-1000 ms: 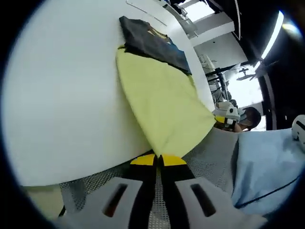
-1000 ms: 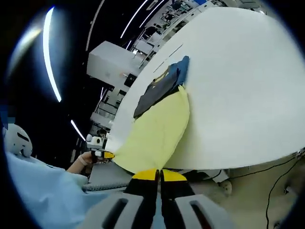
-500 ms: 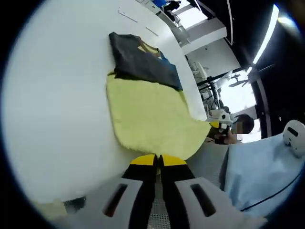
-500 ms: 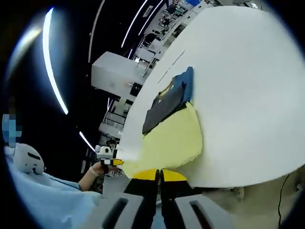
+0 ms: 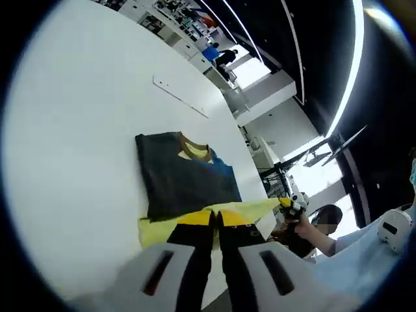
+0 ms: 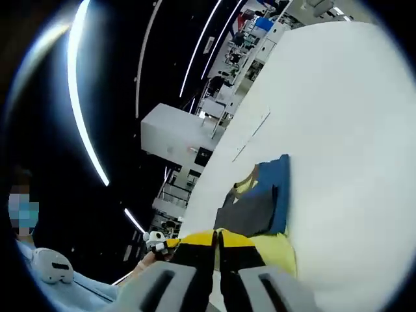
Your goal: Fold the garment on the visible template until the final outline fits inside the template.
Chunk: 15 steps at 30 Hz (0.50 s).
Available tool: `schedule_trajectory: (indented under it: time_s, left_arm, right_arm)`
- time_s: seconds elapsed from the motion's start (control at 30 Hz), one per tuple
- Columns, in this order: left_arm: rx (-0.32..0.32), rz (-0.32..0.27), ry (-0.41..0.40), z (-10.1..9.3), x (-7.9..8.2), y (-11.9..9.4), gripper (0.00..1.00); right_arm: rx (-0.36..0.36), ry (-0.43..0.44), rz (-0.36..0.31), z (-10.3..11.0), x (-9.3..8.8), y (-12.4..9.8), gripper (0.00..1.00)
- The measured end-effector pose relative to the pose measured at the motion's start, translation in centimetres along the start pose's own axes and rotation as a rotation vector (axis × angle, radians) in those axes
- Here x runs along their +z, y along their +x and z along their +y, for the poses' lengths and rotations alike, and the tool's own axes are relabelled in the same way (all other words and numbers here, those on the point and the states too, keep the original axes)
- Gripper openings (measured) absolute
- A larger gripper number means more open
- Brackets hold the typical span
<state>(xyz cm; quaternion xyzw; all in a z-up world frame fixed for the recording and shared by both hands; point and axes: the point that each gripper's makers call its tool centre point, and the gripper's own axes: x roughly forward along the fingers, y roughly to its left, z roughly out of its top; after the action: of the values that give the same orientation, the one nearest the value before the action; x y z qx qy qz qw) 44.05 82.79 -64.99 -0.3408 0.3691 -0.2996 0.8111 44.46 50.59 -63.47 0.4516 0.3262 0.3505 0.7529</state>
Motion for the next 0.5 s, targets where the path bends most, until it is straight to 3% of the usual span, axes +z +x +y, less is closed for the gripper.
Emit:
schedule_trajectory:
  time_s: [0.1,0.23,0.5]
  left_arm:
    - [0.012,-0.022,0.024,0.5,2.0,0.7,0.0]
    - [-0.017,-0.082,-0.012,0.9,4.7,1.7,0.0]
    - [0.011,-0.133,-0.019,3.1,7.2,4.0,0.0]
  right_arm:
    - [0.016,-0.009,-0.024,0.1,2.2,1.4,0.0]
    - [0.009,-0.037,-0.03,-0.8,4.5,2.9,0.0]
    - [-0.016,-0.054,-0.041,-3.8,9.2,5.5,0.0]
